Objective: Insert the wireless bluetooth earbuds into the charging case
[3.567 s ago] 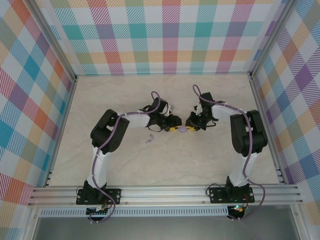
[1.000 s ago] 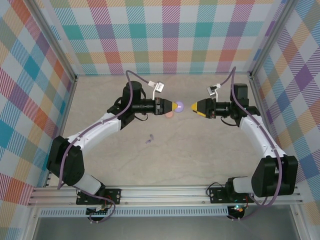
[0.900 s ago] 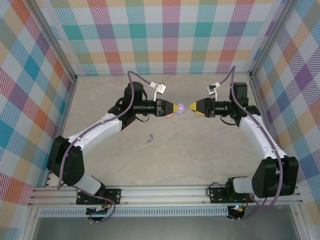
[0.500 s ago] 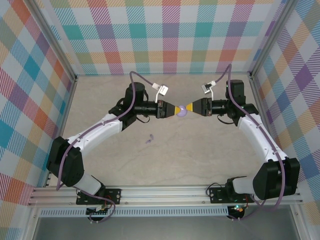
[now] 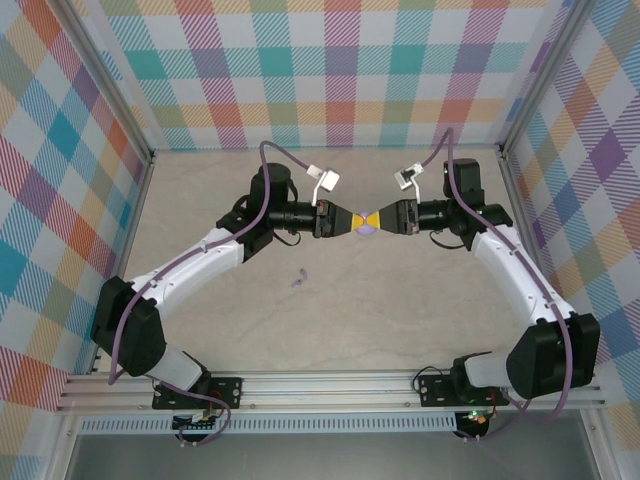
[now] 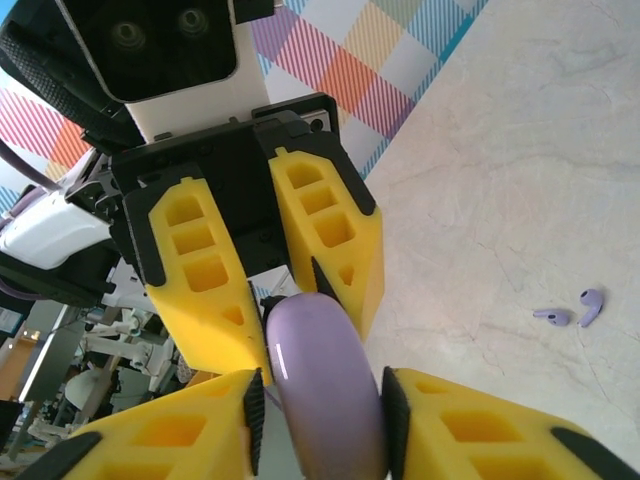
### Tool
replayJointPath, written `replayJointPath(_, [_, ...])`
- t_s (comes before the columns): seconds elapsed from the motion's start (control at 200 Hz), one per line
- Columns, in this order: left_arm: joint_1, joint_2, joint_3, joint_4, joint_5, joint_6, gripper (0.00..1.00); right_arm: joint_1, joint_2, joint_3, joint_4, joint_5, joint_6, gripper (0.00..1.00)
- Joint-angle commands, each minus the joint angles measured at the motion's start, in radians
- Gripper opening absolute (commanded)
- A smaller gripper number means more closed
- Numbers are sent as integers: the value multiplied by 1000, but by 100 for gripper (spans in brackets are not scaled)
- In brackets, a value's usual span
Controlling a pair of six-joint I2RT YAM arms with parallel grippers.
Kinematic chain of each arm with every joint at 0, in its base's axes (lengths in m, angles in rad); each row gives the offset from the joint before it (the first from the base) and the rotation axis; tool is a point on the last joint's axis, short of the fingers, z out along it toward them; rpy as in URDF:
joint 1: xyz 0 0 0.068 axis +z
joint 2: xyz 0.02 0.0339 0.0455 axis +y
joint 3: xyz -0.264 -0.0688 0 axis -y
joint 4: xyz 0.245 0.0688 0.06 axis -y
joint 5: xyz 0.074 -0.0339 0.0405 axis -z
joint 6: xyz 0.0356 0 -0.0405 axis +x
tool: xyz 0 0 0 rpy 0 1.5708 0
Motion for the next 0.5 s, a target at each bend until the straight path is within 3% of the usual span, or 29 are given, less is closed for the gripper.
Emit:
replayJointPath(0.0, [-10, -16, 34, 9, -5, 13, 25, 11, 0, 36, -9, -40, -30, 31])
replayJointPath(0.095, [-10, -15, 39, 0, -8, 15, 28, 11, -4, 38, -8, -29, -25, 22])
replayJointPath(0.16, [-10, -17, 41, -10, -11, 16, 36, 10, -9, 42, -8, -19, -19, 21])
replayJointPath(0.495, [-10, -37, 42, -21, 103, 28, 40, 11, -24, 71, -10, -52, -13, 18])
